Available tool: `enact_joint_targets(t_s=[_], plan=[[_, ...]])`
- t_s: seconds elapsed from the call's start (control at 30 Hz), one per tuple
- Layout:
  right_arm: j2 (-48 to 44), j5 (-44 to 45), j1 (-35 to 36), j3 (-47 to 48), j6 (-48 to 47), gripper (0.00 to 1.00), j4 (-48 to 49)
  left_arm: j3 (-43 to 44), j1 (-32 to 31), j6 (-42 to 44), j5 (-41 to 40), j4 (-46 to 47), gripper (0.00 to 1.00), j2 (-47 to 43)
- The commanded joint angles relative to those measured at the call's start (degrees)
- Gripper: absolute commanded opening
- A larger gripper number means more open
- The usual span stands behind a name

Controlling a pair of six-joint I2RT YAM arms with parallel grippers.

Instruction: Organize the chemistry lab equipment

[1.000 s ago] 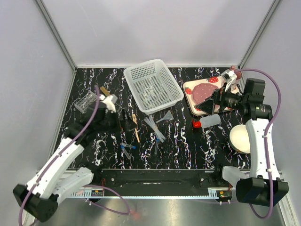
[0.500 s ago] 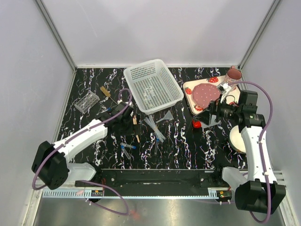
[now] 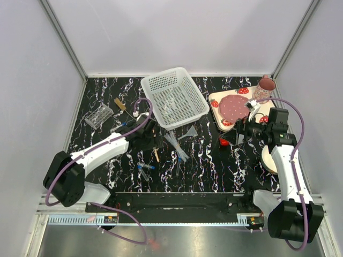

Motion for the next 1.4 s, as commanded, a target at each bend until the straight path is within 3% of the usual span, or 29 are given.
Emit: enact_joint_targets(t_s=[0.0, 0.17, 0.63, 1.07, 1.37], plan=[[0.05, 0.94, 0.03, 0.66, -0.34, 1.00, 3.14, -0.25, -0.27, -2.15, -2.64, 4.91, 0.91, 0.49], [-0.12, 1.73, 0.03, 0.83, -0.60, 1.00, 3.05, -1.13, -0.27, -1.80, -2.73, 6.14, 0.91, 1.45], [-0.74, 2.08, 0.03, 0.75, -1.04, 1.00, 2.70, -1.13, -0.62, -1.01, -1.76, 8.52, 0.73, 7.61], [-0.48, 1.91, 0.03, 0.92, -1.30, 1.00, 2.52, 1.68, -0.80, 1.02, -3.96, 7.11, 0.51, 13.93], [-0.48, 2.00, 0.03, 1.10, -1.57, 1.00, 2.34, 3.79, -1.06, 1.28, -5.72, 4.92, 0.27, 16.75]])
